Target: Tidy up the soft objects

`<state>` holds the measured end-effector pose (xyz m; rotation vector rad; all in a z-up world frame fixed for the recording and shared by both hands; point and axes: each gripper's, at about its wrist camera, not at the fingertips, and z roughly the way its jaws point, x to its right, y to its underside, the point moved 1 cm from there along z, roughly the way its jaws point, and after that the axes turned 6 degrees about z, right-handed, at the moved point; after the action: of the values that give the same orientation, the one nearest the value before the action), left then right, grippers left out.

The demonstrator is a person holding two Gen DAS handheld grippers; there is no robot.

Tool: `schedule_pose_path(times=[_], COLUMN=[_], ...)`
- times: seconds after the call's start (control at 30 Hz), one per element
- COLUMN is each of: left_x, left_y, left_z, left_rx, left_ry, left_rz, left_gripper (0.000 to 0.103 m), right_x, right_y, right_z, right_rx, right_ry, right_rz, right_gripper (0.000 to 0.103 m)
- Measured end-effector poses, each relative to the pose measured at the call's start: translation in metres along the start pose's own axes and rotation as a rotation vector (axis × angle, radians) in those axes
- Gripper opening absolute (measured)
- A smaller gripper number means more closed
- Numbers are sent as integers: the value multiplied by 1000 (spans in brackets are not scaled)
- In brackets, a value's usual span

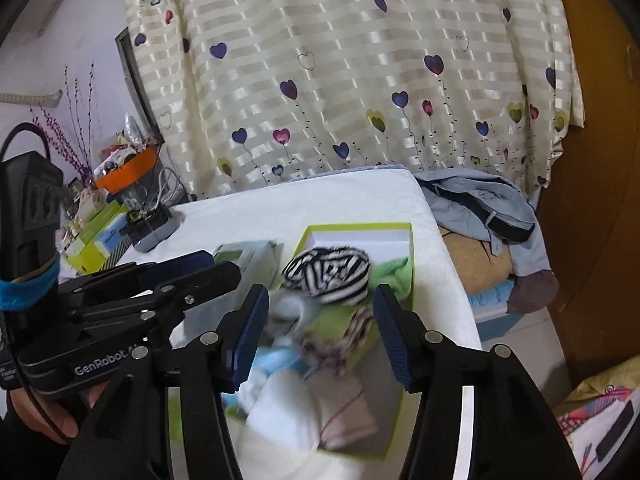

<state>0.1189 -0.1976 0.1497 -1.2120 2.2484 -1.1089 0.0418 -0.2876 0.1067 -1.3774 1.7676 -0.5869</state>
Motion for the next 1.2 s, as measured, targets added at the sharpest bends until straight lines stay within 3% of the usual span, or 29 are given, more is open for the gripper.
schedule_pose_path(times=[0.37, 0.87, 1.2], left_x=[2, 9, 8], left_y=[61, 137, 165], left_z=[-61, -78, -70], left_rx=[30, -35, -117], left_ry=[-100, -150, -161], left_rz=[-71, -153, -188], left_gripper=[36, 36, 36], right_x=[-32, -56, -64], right_y=[49, 112, 138], right_z=[-41, -48, -48], right_rx=[-9, -94, -126], right_ry=[27, 16, 33], right_rz=[-85, -165, -201], right_gripper=[55, 55, 55])
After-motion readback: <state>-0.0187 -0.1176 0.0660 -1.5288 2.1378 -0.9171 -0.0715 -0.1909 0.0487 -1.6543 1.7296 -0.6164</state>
